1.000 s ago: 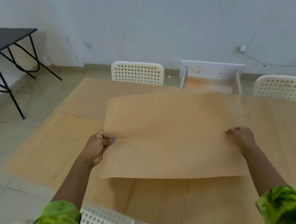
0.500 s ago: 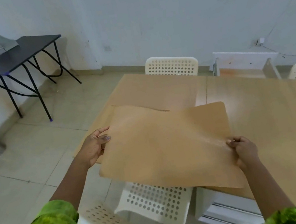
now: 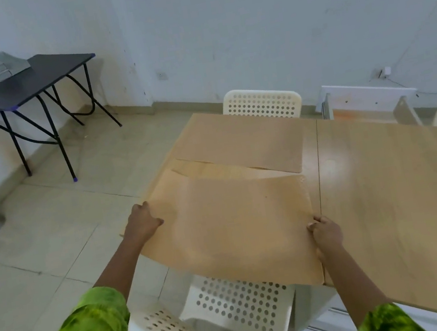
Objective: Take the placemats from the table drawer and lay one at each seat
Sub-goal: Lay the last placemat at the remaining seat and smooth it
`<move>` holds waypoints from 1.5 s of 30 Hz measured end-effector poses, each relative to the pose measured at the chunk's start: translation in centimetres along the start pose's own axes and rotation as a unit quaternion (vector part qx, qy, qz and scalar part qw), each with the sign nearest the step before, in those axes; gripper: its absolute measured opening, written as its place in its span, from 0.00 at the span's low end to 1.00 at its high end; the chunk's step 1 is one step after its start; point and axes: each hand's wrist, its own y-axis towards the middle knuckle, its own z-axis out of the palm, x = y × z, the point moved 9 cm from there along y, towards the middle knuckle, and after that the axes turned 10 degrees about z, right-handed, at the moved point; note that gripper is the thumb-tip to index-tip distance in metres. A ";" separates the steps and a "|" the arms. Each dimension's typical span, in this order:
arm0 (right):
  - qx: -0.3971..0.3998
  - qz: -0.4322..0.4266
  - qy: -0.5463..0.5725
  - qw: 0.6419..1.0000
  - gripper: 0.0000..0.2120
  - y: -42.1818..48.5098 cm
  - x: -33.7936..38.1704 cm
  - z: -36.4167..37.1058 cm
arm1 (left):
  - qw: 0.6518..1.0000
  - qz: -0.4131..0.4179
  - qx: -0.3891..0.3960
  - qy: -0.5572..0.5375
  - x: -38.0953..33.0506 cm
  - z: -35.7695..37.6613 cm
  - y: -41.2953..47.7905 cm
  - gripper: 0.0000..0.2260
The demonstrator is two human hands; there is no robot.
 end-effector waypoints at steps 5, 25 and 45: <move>-0.070 -0.019 -0.050 0.996 0.20 -0.7 0.8 1.2 | 0.999 0.027 0.020 0.006 2.0 0.0 3.0 0.22; -0.220 -0.010 -0.029 0.975 0.17 -3.7 1.5 3.5 | 0.984 0.103 0.136 0.053 3.8 2.3 11.2 0.26; -0.250 0.000 -0.057 0.966 0.16 -2.8 0.9 3.9 | 0.989 0.091 0.104 0.058 4.9 3.0 12.4 0.21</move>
